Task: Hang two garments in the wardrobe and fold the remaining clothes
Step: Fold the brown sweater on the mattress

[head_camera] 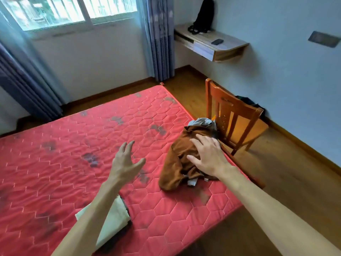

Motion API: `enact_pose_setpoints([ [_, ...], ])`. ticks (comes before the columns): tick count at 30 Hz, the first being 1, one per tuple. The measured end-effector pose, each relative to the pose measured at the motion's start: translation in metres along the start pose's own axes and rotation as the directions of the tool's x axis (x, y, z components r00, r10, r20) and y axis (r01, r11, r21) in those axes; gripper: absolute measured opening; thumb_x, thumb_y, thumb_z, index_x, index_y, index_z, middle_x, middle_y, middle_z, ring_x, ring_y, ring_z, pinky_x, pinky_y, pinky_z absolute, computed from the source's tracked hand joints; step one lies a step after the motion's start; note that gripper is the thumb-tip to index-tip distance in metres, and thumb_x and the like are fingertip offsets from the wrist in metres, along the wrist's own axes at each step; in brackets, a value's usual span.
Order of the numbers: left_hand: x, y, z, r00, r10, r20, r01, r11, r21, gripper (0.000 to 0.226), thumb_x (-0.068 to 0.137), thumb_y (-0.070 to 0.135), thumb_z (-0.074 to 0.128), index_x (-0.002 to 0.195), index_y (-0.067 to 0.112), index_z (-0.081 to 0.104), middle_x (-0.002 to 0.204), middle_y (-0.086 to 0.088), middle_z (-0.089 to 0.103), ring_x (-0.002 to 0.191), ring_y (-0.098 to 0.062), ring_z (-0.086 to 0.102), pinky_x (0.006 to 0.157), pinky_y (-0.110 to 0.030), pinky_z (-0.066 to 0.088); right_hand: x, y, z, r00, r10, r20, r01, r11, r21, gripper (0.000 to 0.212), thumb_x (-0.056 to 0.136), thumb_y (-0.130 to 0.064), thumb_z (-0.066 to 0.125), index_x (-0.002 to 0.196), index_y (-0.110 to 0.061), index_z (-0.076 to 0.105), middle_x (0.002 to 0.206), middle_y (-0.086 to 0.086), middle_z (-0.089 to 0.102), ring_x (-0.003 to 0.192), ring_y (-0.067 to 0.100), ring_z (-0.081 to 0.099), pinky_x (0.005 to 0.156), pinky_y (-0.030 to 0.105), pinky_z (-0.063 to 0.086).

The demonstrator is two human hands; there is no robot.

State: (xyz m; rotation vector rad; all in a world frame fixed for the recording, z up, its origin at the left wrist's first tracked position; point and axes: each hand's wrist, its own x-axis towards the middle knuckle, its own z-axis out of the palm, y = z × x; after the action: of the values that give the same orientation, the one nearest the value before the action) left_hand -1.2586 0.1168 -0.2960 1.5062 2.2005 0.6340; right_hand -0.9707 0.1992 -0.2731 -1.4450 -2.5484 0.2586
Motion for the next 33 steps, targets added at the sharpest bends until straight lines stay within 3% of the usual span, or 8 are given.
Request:
enact_pose_setpoints([
  [2,0.015,0.011,0.002,0.999,0.034,0.034,-0.035,0.999,0.028,0.087,0.084,0.043,0.072,0.156,0.024,0.027,0.163,-0.013,0.022,0.150,-0.029,0.021,0.120,-0.051,0.026,-0.001,0.012,-0.004,0.998,0.041,0.053,-0.040,0.999,-0.032,0.070,0.092,-0.051,0.060,0.149,-0.017,0.038,0.160,0.015,0.028,0.147,0.030,0.026,0.120,0.052,0.019],
  [4,0.033,0.020,0.004,0.995,0.062,0.077,-0.066,0.997,0.048,0.089,0.084,0.044,0.072,0.157,0.024,0.025,0.164,-0.013,0.019,0.151,-0.029,0.019,0.120,-0.050,0.025,0.002,0.022,-0.007,0.993,0.090,0.074,-0.089,0.996,-0.026,0.071,0.093,-0.048,0.059,0.152,-0.017,0.034,0.162,0.014,0.023,0.149,0.030,0.022,0.120,0.051,0.021],
  [8,0.061,0.028,0.009,0.980,0.065,0.190,-0.073,0.997,0.039,0.092,0.083,0.045,0.072,0.157,0.024,0.021,0.163,-0.012,0.020,0.149,-0.031,0.024,0.120,-0.050,0.027,0.012,0.039,-0.006,0.982,0.176,0.073,-0.176,0.984,-0.006,0.066,0.093,-0.039,0.061,0.150,-0.015,0.037,0.157,0.012,0.034,0.145,0.029,0.031,0.115,0.047,0.031],
  [12,0.083,0.032,0.026,0.959,0.025,0.281,-0.042,0.998,0.055,0.103,0.070,0.061,0.062,0.157,0.023,0.022,0.162,-0.014,0.024,0.148,-0.032,0.026,0.119,-0.050,0.028,0.025,0.061,0.009,0.965,0.241,0.101,-0.240,0.971,-0.023,0.065,0.093,-0.039,0.061,0.149,-0.015,0.038,0.152,0.011,0.039,0.142,0.029,0.035,0.114,0.045,0.032],
  [19,0.113,0.043,0.085,0.905,-0.016,0.425,-0.032,0.994,0.106,0.101,0.075,0.054,0.066,0.158,0.021,0.019,0.163,-0.016,0.020,0.149,-0.033,0.022,0.120,-0.047,0.026,0.052,0.111,0.049,0.921,0.317,0.225,-0.318,0.947,-0.033,0.062,0.092,-0.034,0.060,0.147,-0.014,0.040,0.141,0.010,0.050,0.132,0.030,0.048,0.108,0.043,0.038],
  [25,0.158,0.066,0.150,0.875,-0.053,0.482,-0.011,0.992,0.128,0.104,0.064,0.065,0.051,0.156,0.025,0.023,0.161,-0.015,0.025,0.145,-0.034,0.031,0.116,-0.047,0.033,0.085,0.174,0.093,0.865,0.342,0.366,-0.344,0.937,-0.061,0.058,0.095,-0.030,0.055,0.149,-0.018,0.037,0.139,0.010,0.050,0.130,0.030,0.048,0.107,0.042,0.039],
  [33,0.207,0.096,0.259,0.773,-0.188,0.606,0.106,0.980,0.169,0.086,0.076,0.047,0.053,0.155,0.027,0.026,0.159,-0.017,0.027,0.143,-0.035,0.032,0.117,-0.040,0.031,0.151,0.255,0.191,0.747,0.340,0.572,-0.435,0.900,0.033,0.050,0.099,-0.025,0.048,0.149,-0.026,0.039,0.135,0.012,0.052,0.123,0.034,0.053,0.102,0.043,0.041],
])
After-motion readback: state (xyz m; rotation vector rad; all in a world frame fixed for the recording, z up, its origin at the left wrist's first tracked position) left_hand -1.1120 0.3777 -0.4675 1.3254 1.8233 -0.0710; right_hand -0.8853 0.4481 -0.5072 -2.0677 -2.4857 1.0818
